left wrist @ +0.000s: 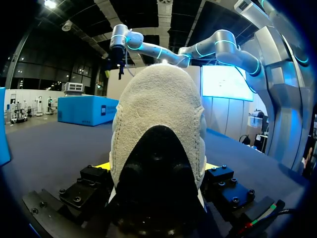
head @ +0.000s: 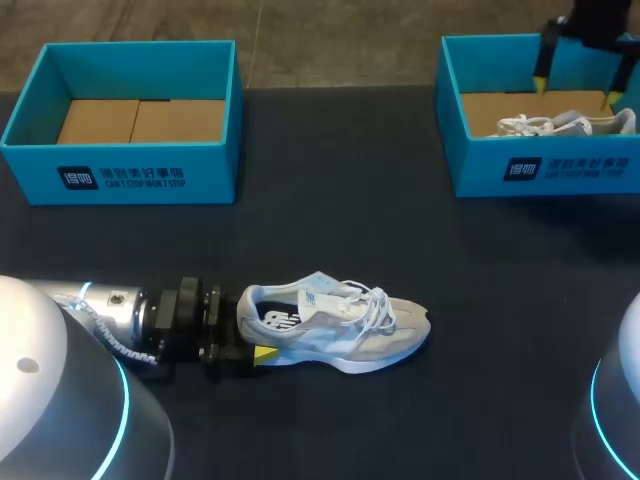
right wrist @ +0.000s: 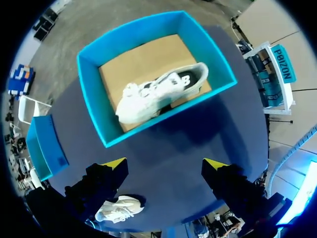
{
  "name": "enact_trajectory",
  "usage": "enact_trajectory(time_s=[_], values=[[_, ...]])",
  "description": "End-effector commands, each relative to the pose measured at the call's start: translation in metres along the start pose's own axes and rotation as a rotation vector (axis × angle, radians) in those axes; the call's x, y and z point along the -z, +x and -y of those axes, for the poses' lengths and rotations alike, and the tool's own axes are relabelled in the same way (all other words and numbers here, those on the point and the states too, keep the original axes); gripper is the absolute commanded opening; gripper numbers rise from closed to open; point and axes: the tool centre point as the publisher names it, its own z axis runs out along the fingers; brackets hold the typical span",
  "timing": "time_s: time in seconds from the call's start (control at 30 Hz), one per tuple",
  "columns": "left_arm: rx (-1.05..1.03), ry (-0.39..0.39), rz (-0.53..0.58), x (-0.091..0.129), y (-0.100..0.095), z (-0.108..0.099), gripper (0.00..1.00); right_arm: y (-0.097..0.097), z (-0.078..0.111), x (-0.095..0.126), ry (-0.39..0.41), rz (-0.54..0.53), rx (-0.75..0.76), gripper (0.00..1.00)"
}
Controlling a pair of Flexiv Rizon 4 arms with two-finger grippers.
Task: Take the shoe out of the shoebox, open the shoe tongue, remove and reinsert the insole, then place the shoe into the shoebox
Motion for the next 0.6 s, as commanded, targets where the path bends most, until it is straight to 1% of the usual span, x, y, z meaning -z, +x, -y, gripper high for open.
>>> enact_trajectory(time_s=[0.03, 0.13, 0.17, 0.23, 0.3, 0.6], values=[[0.0, -0.001, 0.004, 0.0, 0.002, 0.001, 0.0, 0.005, 0.036, -0.011, -0.048, -0.027, -0.014, 1.0], [0.0, -0.001, 0.004, 0.0, 0.002, 0.001, 0.0, 0.014, 0.057, -0.016, -0.049, -0.038, -0.019, 1.0], [0.0, -0.001, 0.004, 0.0, 0.002, 0.001, 0.0, 0.018, 0.064, -0.019, -0.04, -0.059, -0.034, 1.0], [0.0, -0.001, 0.004, 0.0, 0.002, 0.001, 0.0, 0.025, 0.075, -0.024, -0.022, -0.048, -0.082, 1.0], [0.0, -0.001, 0.004, 0.0, 0.002, 0.001, 0.0, 0.032, 0.086, -0.031, 0.029, -0.065, -0.122, 1.0], [0.0, -0.001, 0.004, 0.0, 0.002, 0.001, 0.0, 0.032, 0.086, -0.031, 0.029, -0.065, -0.122, 1.0]])
